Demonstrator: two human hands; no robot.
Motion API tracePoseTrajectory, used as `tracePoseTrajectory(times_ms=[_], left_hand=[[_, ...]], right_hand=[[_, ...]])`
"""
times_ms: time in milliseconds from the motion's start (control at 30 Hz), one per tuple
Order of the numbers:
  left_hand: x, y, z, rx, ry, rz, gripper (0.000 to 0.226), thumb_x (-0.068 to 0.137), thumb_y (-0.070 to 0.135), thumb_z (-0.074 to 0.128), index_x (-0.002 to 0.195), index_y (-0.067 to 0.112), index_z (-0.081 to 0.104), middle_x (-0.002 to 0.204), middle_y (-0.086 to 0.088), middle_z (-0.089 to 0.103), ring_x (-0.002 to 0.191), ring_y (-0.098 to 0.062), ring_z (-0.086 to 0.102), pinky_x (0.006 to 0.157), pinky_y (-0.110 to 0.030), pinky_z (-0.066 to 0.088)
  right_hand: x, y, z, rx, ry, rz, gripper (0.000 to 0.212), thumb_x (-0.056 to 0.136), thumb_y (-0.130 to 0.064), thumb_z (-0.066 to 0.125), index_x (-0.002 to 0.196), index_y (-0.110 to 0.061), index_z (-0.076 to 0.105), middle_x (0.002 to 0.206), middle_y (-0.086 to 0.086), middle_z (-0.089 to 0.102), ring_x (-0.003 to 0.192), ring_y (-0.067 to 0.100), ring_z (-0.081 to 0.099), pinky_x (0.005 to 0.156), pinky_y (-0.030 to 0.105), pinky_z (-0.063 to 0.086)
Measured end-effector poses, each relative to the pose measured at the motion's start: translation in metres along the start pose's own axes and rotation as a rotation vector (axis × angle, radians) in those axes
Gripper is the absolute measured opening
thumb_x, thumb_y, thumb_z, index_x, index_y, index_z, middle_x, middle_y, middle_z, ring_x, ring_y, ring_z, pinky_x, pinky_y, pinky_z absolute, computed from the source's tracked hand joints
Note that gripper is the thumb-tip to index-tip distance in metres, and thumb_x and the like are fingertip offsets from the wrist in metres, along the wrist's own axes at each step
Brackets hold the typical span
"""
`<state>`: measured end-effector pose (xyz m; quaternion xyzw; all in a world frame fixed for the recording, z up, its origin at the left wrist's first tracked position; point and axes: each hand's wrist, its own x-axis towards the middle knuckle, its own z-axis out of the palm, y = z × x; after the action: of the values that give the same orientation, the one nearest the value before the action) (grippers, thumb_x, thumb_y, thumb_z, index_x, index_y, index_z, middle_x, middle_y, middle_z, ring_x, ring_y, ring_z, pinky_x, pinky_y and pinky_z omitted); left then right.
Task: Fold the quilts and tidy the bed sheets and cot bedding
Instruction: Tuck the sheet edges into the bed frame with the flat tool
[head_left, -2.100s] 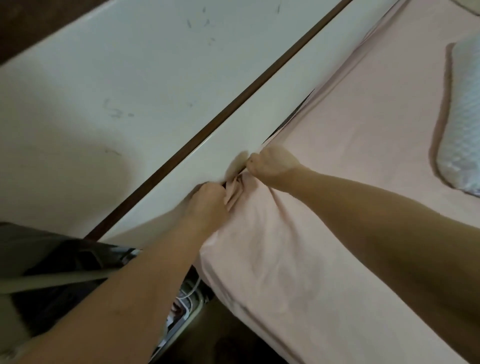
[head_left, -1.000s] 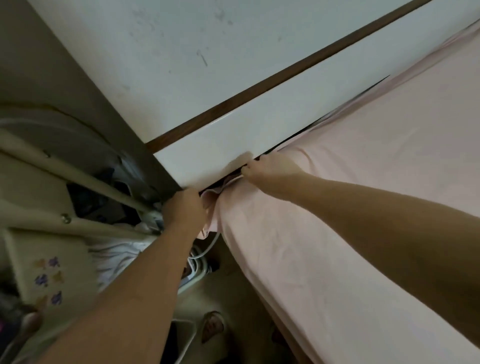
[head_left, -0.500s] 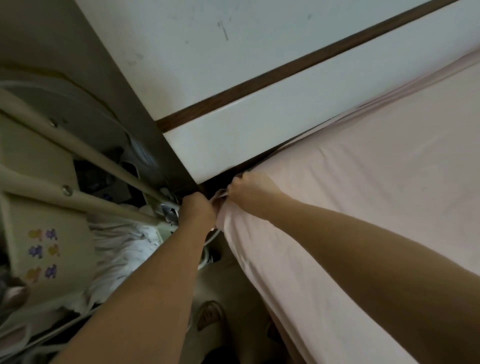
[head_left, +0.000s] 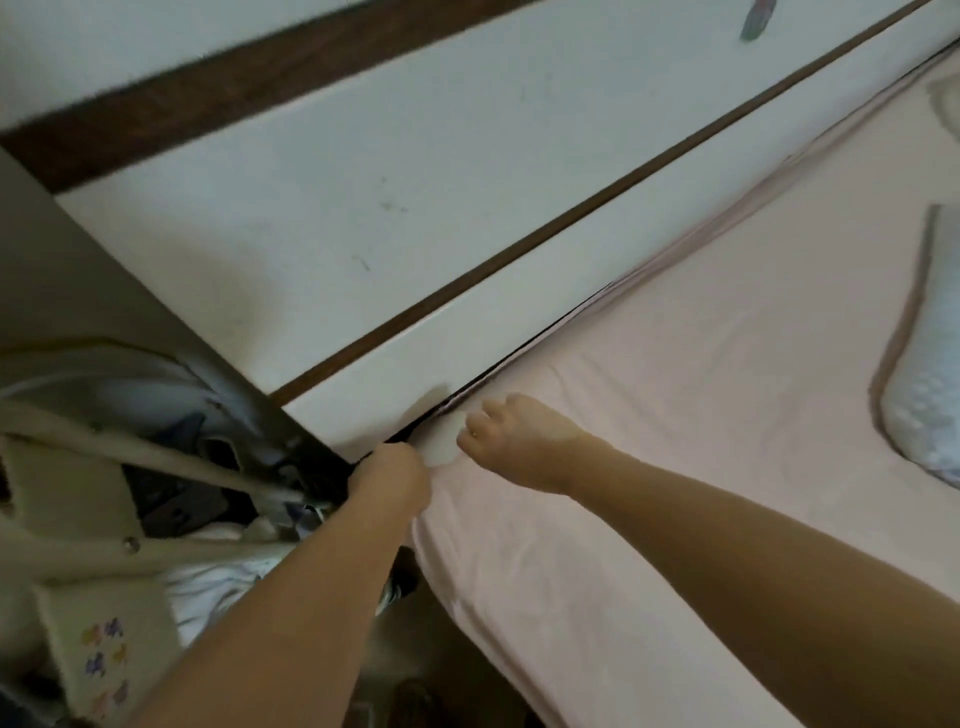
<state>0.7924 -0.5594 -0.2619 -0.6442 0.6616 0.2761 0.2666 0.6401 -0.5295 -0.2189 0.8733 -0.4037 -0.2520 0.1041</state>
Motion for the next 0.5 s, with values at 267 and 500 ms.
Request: tracePoseTrajectory(times_ms=[267,500], left_hand=[[-0.017,0.132,-0.077,0.187,0.143,0.48,0.027,0.097,0.013,0.044,0.119,0.005,0.057,0.123,-0.013,0.062,0.114,-0.028,0.058,0.09,-0.032,0.046],[0.033,0.257,-0.098,0.198,0.313,0.681,0.024,0.098,0.013,0.041,0.118,0.007,0.054,0.126,-0.009,0.057,0.116,-0.027,0.054,0.089,-0.029,0.038]], right_hand=[[-0.108,0.109,0.022,0.452,-0.14,0.674,0.027,0.088,0.001,0.042,0.113,-0.009,0.044,0.1,0.007,0.057,0.081,0.028,0.06,0.058,0.034,0.03],[-0.118,0.204,0.097,1.461,0.192,1.618,0.022,0.086,0.007,0.034,0.106,-0.002,0.039,0.102,0.021,0.057,0.064,0.032,0.06,0.04,0.028,0.043]])
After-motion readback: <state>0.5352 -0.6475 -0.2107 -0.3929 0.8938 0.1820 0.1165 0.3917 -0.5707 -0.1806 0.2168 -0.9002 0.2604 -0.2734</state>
